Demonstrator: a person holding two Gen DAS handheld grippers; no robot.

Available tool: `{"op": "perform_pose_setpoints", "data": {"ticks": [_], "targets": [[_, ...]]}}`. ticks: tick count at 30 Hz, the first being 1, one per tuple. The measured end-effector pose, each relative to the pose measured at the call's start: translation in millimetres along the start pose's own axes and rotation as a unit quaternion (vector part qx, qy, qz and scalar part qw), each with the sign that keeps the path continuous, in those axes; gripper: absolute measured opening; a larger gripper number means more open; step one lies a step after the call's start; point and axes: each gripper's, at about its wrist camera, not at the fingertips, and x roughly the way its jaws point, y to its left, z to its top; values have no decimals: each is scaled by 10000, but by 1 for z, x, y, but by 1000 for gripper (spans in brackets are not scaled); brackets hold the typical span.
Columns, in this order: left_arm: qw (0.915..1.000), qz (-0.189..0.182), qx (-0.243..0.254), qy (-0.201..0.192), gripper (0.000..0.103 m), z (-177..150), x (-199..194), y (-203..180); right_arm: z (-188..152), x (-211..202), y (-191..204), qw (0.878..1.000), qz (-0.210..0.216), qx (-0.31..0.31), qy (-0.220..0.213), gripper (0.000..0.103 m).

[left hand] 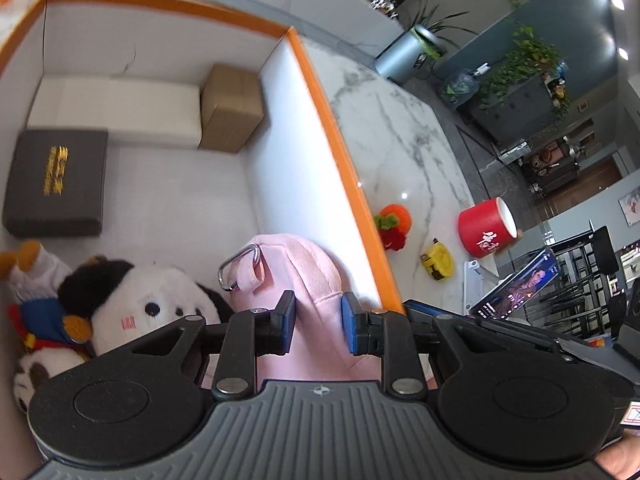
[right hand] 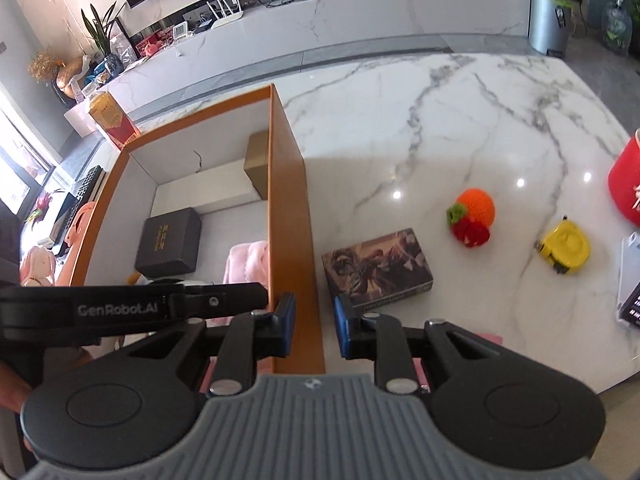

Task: Organize objects
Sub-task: 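Lower the pink pouch into the orange box and open the left gripper, then grasp the pink card wallet on the table with the right gripper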

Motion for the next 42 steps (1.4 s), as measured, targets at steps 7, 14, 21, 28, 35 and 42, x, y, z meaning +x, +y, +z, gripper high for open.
{"op": "perform_pose_setpoints", "data": {"ticks": [7,14,21,28,35,42], "targets": [[9999,18,-96,-80,47,0,-2,-2,-2,5,-6,9998,131,131,54,24],[9993,174,-78,-307,64,-5,-12,-8,-4,-3,-12,9994,252,224,-19,25],[9975,420,198,-532,67,-10,-24,-21,-8,-19,-22,9987,252,398,-210,36],[9877,700,953,-1022,68,-19,-49,-53,-19,-25,-58,9969,-44,767,-148,52],[9708,760,2132,-794,69,-26,-44,-106,-35,-8,-98,9931,-306,1067,365,61],[9582,930,2662,-489,68,-22,-20,-129,-42,18,-121,9893,-346,1189,776,62]]}}
